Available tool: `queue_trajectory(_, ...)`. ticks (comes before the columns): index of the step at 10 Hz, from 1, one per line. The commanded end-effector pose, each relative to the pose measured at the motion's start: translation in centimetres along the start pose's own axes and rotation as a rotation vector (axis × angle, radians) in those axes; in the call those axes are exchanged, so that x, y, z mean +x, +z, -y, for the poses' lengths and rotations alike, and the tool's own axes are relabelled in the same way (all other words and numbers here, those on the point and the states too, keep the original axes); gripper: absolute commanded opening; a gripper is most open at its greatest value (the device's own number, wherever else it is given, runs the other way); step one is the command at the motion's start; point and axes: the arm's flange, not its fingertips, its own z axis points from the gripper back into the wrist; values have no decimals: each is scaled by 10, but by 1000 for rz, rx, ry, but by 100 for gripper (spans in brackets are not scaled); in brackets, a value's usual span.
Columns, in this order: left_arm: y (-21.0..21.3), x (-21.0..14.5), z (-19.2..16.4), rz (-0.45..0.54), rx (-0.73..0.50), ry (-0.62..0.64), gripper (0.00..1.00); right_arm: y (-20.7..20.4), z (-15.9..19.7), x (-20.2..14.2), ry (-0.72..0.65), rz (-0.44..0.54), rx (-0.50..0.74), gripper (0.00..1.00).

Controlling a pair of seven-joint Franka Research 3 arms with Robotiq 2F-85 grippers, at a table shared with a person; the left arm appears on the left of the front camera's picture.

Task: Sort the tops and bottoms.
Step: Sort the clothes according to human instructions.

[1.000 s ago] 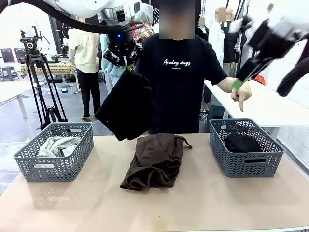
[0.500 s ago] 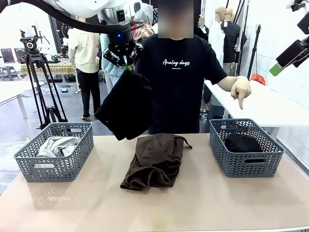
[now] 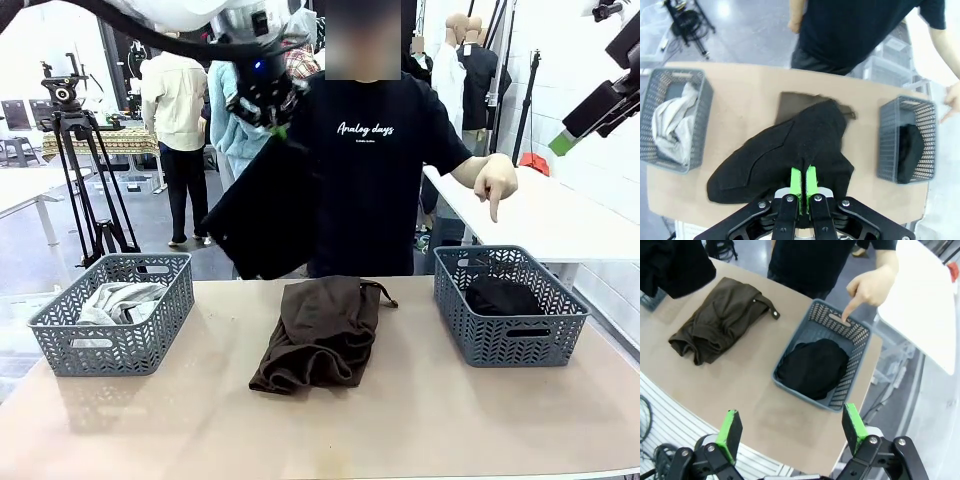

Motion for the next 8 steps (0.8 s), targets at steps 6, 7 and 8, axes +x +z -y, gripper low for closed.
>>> queue_trajectory(6,48,42,92,70,-280,-37,0,0,2,3,10,-10,-2,100)
queue_trajectory(7,26,21,101,75,-326,-50,0,0,2,3,10,-10,-2,100)
queue_trajectory(8,26,21,101,75,-326,-50,0,0,2,3,10,-10,-2,100)
